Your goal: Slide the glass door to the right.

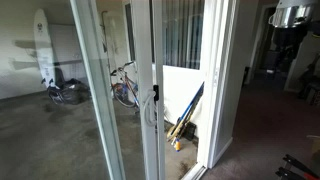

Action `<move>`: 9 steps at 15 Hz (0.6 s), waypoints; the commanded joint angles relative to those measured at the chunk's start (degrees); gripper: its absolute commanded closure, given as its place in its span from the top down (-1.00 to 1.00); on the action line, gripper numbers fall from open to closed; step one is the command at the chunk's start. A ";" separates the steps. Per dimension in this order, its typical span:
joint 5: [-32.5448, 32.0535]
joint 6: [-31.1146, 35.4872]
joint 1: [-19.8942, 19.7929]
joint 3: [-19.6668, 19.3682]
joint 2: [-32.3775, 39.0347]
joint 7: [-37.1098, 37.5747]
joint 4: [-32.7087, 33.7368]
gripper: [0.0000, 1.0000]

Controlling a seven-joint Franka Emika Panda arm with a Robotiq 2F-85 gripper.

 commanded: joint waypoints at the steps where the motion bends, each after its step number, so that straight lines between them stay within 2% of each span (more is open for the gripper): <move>1: -0.09 -0.11 0.12 -0.12 0.06 0.05 0.11 1.00; 8: -0.09 -0.11 0.12 -0.12 0.06 0.05 0.11 1.00; 9: -0.19 1.73 -0.24 0.52 0.65 1.18 0.41 1.00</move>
